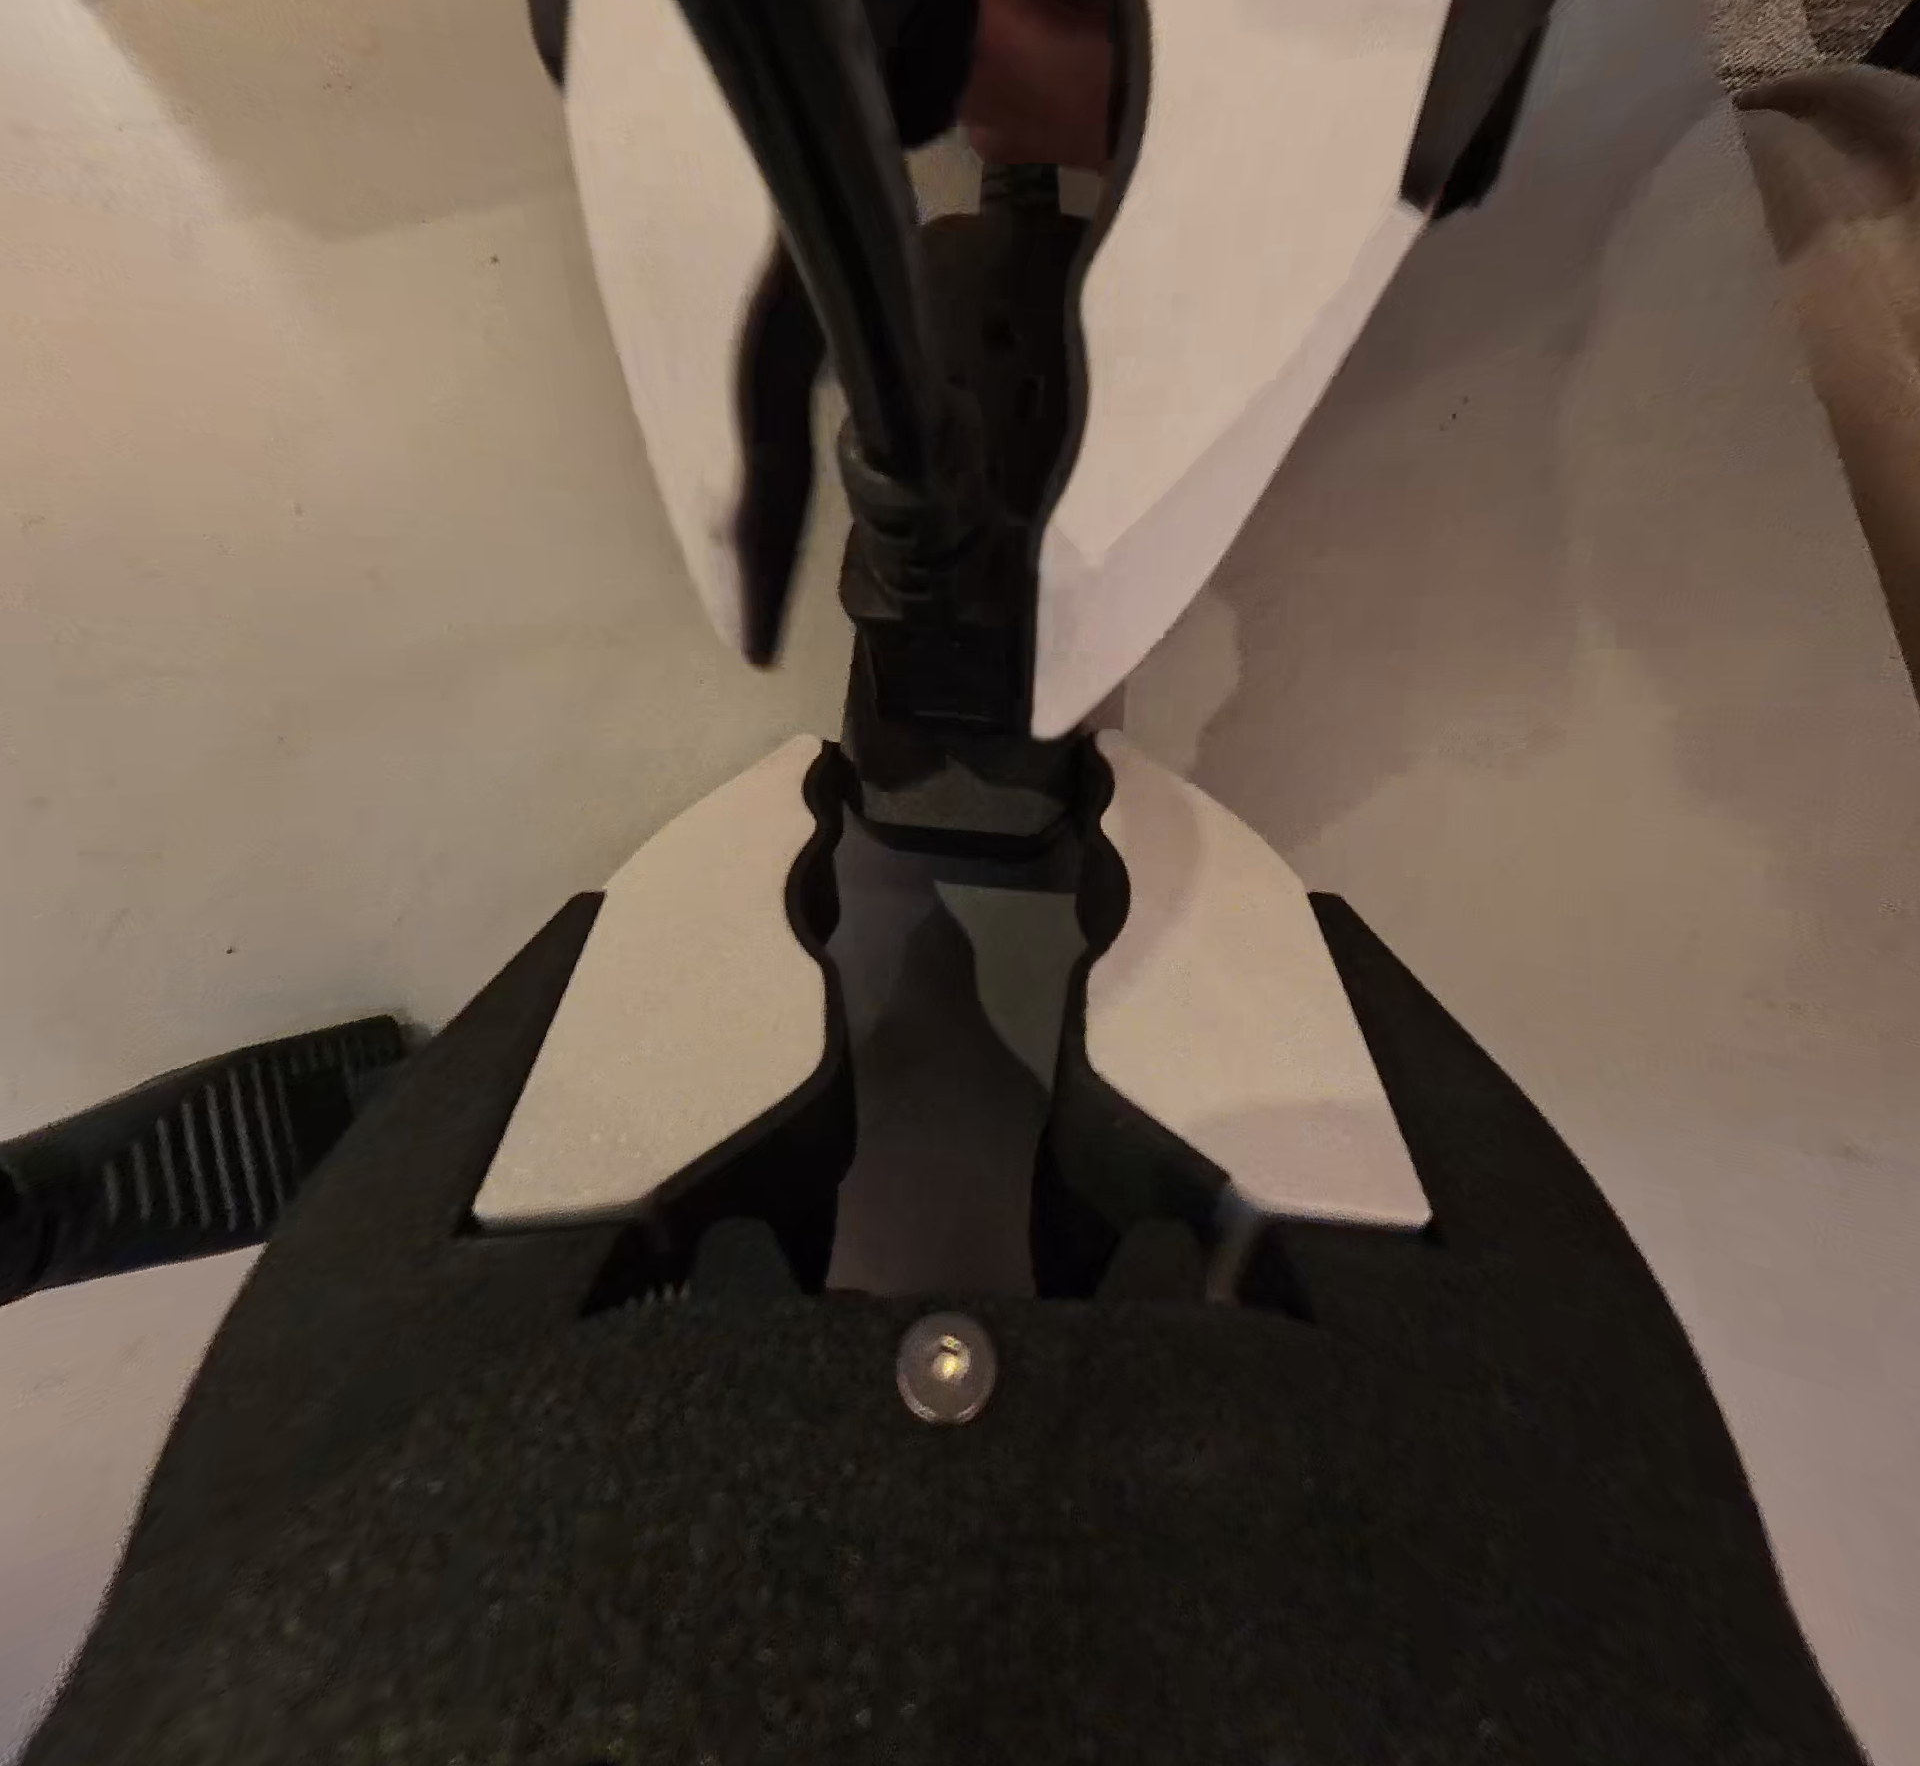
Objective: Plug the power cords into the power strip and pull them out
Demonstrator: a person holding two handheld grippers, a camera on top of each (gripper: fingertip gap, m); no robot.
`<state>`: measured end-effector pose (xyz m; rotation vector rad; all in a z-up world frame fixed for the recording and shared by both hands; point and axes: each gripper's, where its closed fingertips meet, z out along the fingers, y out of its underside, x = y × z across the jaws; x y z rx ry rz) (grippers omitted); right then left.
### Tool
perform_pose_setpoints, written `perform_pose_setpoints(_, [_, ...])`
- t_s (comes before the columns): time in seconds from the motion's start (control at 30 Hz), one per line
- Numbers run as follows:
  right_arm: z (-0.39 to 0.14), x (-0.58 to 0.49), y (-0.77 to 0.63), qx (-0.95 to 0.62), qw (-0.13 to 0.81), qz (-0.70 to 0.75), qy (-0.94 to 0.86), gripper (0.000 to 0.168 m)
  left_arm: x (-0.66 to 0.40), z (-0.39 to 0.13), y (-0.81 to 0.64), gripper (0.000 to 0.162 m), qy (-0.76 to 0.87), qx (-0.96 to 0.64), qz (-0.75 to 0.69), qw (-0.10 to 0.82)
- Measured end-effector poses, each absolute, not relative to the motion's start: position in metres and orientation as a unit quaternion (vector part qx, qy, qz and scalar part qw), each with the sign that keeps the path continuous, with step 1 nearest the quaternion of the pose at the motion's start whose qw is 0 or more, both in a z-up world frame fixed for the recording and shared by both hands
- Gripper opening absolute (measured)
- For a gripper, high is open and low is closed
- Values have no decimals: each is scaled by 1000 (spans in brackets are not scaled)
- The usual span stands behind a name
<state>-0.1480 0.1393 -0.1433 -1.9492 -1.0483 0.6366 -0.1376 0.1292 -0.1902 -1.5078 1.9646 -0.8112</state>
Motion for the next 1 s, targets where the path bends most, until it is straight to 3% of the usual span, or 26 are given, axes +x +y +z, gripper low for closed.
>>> perform_pose_setpoints(0.03, [-144, -153, 138, -767, 395, 265, -430, 26, -137, -190, 130, 42, 724, -562, -301, 263])
perform_pose_setpoints(0.23, [-146, -149, 133, -766, 416, 192, -450, 25, -135, -190, 129, 43, 725, -559, -296, 274])
perform_pose_setpoints(0.43, [-146, -151, 133, -762, 381, 268, -450, 26, -135, -190, 124, 42, 736, -546, -286, 281])
perform_pose_setpoints(0.63, [-145, -146, 128, -759, 404, 191, -474, 25, -133, -190, 124, 43, 730, -551, -295, 276])
perform_pose_setpoints(0.87, [-146, -152, 132, -762, 374, 267, -456, 25, -136, -190, 122, 43, 737, -545, -288, 279])
perform_pose_setpoints(1.0, [-145, -153, 130, -764, 386, 201, -476, 25, -135, -190, 123, 43, 732, -549, -292, 278])
